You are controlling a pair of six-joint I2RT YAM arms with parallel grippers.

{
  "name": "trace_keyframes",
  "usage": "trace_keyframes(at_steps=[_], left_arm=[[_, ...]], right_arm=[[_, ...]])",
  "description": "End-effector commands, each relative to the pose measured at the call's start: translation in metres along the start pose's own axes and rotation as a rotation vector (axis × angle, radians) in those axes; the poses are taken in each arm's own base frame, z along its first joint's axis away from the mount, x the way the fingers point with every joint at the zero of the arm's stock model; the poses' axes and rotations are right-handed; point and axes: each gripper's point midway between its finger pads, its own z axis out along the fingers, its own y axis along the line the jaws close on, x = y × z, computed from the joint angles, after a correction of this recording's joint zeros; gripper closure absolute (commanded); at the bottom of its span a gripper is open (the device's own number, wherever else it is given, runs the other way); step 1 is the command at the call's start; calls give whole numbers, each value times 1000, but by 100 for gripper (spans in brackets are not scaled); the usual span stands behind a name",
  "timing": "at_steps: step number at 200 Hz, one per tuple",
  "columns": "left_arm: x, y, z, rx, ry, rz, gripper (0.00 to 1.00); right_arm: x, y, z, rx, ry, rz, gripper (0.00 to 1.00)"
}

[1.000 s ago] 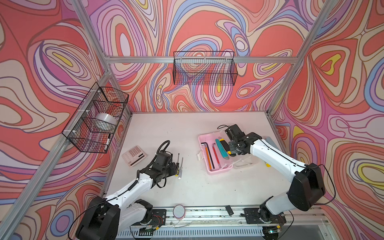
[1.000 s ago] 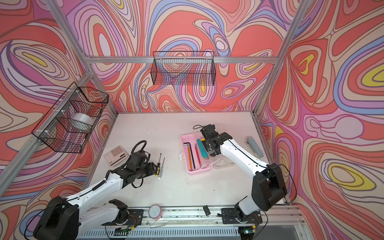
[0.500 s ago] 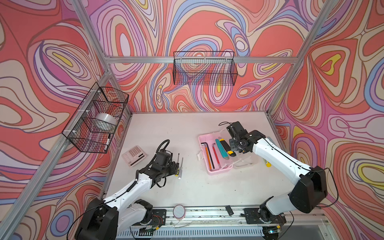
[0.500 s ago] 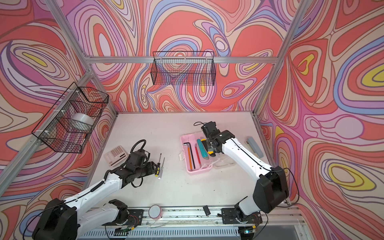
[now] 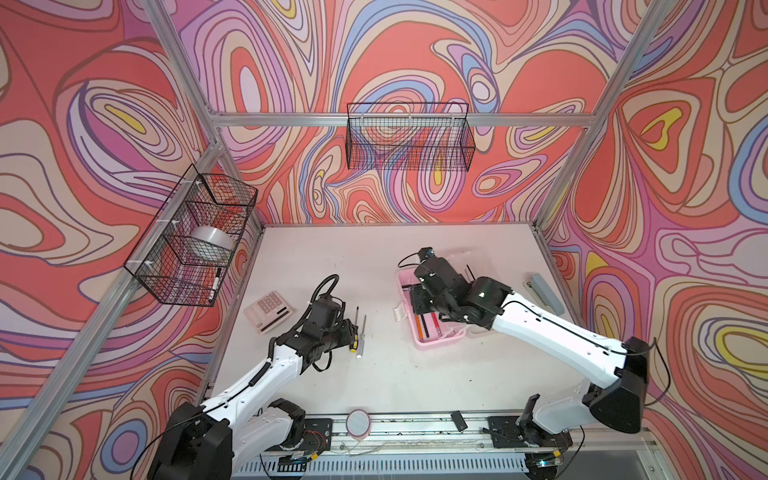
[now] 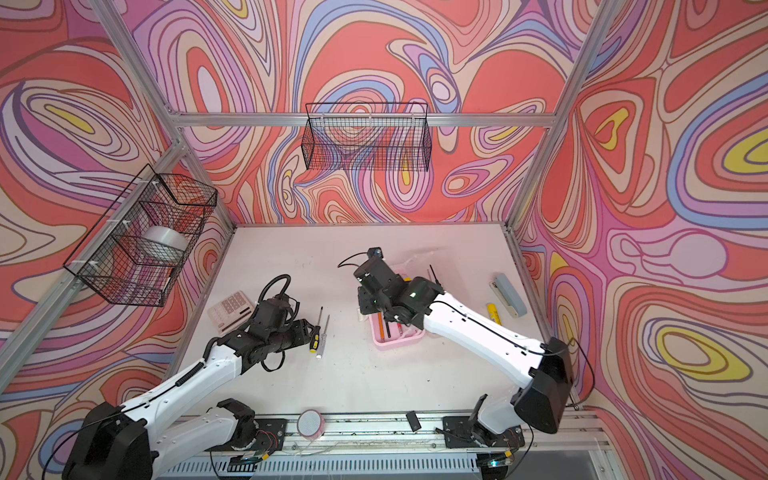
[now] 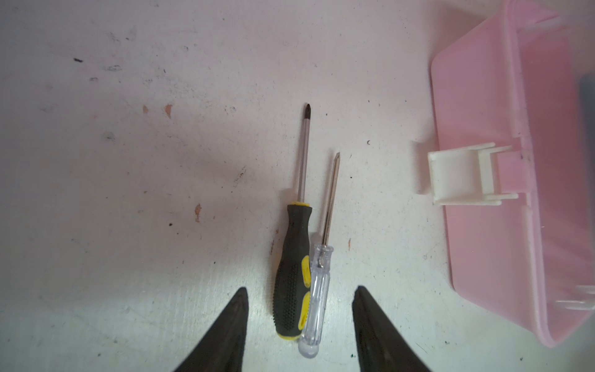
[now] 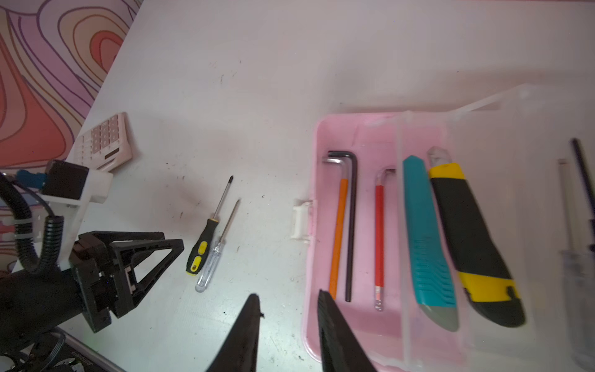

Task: Pack the tool kit
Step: 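Release the screwdriver in the tray and move the right gripper back, then lower the right gripper onto the last clear-handled screwdriver and grasp it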

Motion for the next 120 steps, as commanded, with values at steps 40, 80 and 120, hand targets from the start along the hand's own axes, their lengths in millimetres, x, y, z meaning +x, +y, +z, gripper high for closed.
trace_keyframes(at_steps=[40,80,120], left_arm=[[18,20,-6,-10,10,-49,46],[26,26,-3,49,28,-123,46],[24,28,-3,48,18,-123,46]], right_arm=[[56,73,75,-109,169,5,56],[87,92,113,-120,263,0,56],[109,98,138,-112,327,-7,57]])
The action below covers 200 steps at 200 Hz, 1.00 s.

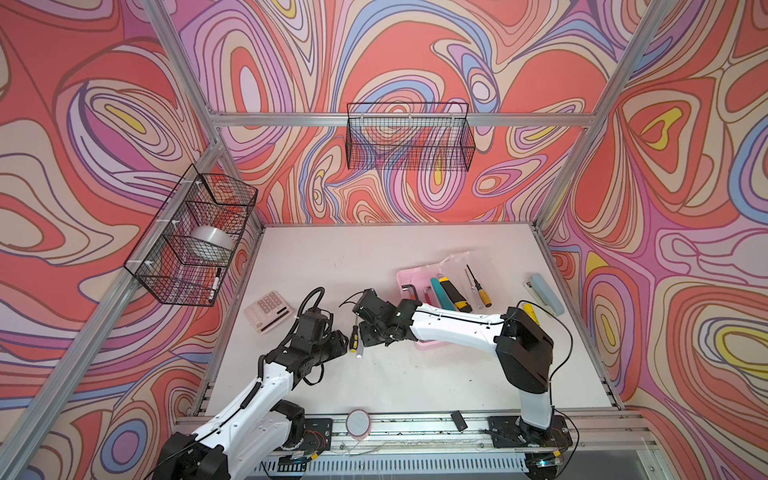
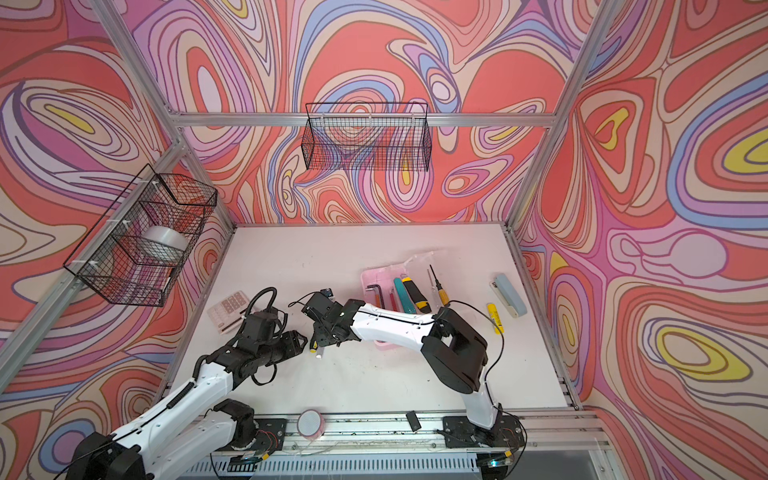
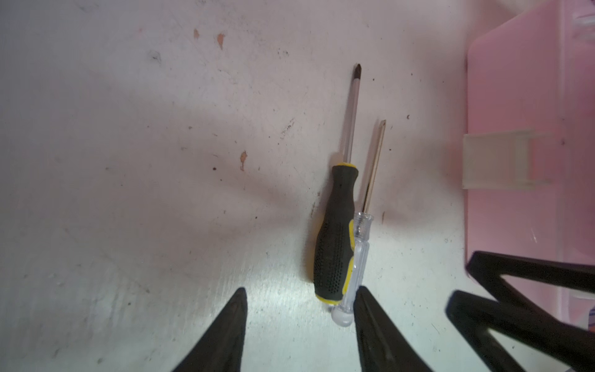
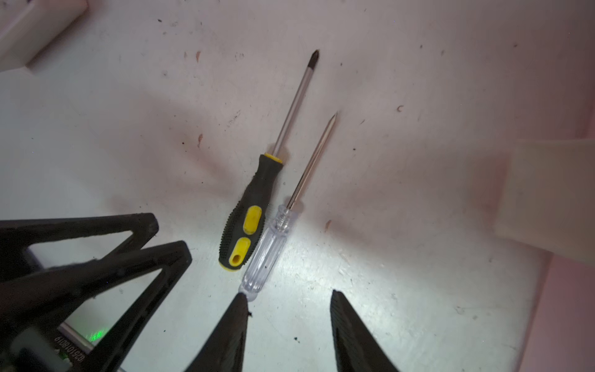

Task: Pack the tool kit
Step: 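Lower the right gripper onto the last clear-handled screwdriver and grasp it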

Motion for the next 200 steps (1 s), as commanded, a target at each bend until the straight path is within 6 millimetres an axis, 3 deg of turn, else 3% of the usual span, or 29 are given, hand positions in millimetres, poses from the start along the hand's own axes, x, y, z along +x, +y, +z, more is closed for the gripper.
trace_keyframes(at_steps=[1,200], left_arm=[[-3,-2,-1,23,-14,-10,46],[-12,-3,10,20,-34,-14,47]], right_arm=[[2,12,10,-31,18,9,57],[24,3,58,35,120,-10,61]])
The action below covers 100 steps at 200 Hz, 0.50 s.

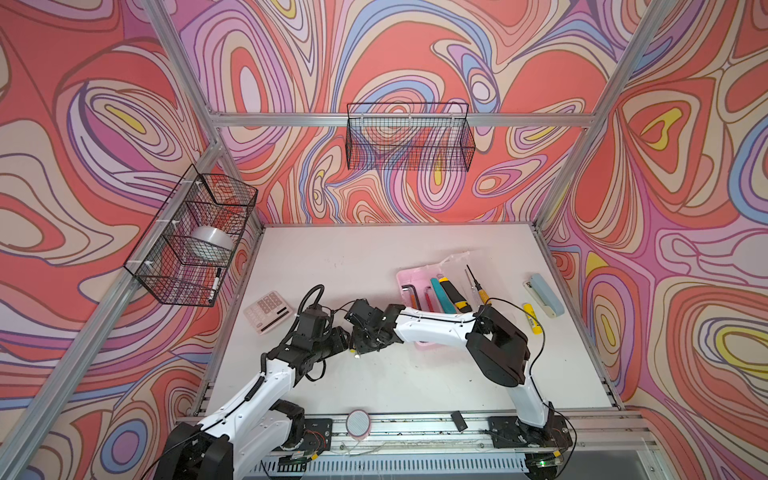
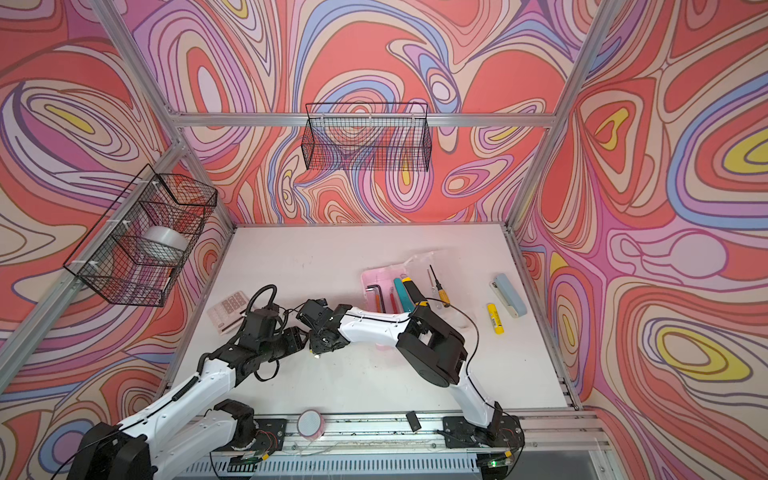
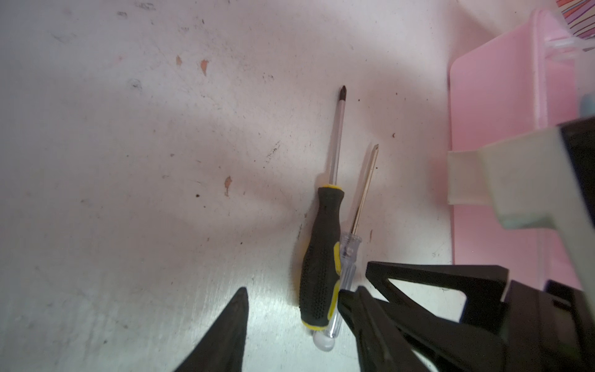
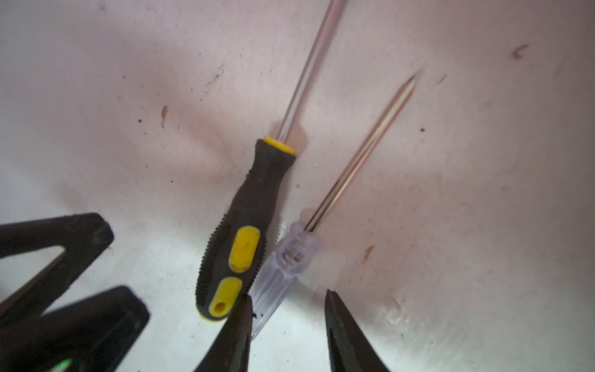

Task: Pack the tool kit
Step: 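Lower the right gripper onto the last clear-handled screwdriver and grasp it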

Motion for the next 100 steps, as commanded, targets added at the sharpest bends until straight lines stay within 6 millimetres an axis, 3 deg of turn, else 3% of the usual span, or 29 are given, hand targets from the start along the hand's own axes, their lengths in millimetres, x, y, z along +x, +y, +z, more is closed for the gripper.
trace_keyframes(at_steps=[1,53,100], left_arm=[[-1,4,3,-9,-7,-11,47],[0,4,5,-9,0,-8,47],[-1,4,7,-10,1,-7,47]], right_arm=[[7,-5,16,39,31,-13,61],[6,-10,23,83,36,-17,62],[11,-17,24,114,51,-20,70]])
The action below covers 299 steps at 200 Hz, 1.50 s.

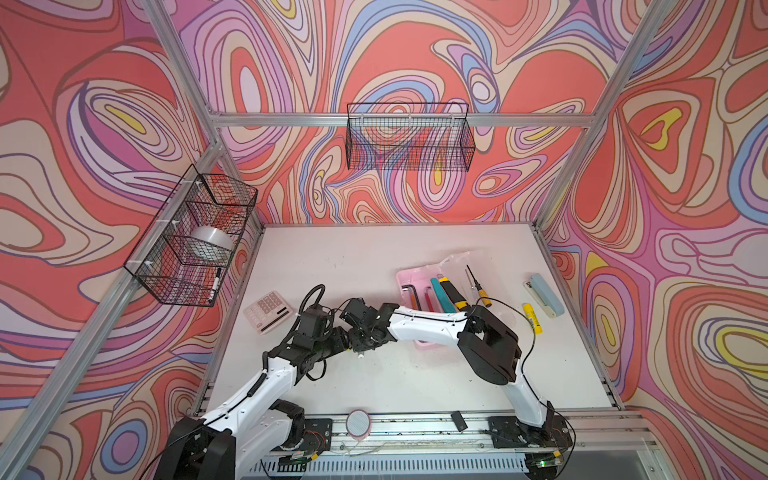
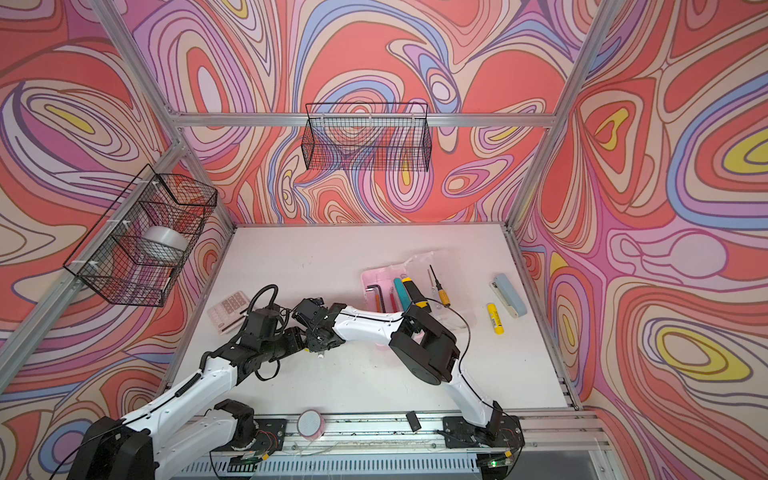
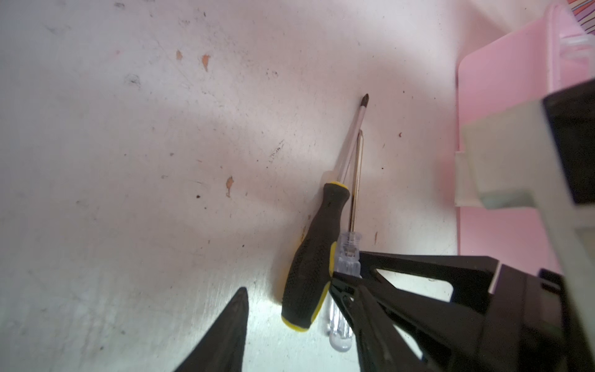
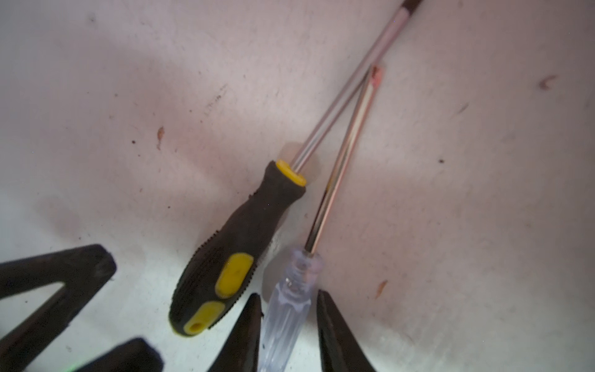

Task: Pack the tool kit
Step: 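Lower the right gripper onto the last clear-handled screwdriver and grasp it, then carry the clear-handled screwdriver into the clear tray and release it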

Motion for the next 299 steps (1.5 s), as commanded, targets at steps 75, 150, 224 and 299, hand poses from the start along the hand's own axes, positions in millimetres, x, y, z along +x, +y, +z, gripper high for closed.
trace_keyframes(at_steps=[75,150,224,299], left_arm=[[-1,2,5,7,-8,-17,47],[-1,3,4,1,-13,-17,47],[-4,0,4,8,-15,-22,47],[-10,-6,5,16,-20,-13,47]], right_arm=[[20,-35,8,168,51,-54,75],[19,-37,2,180,51,-67,79],[10,-40,-32,197,11,-116,100],[-27,-95,-148,390,-173,-135,100]])
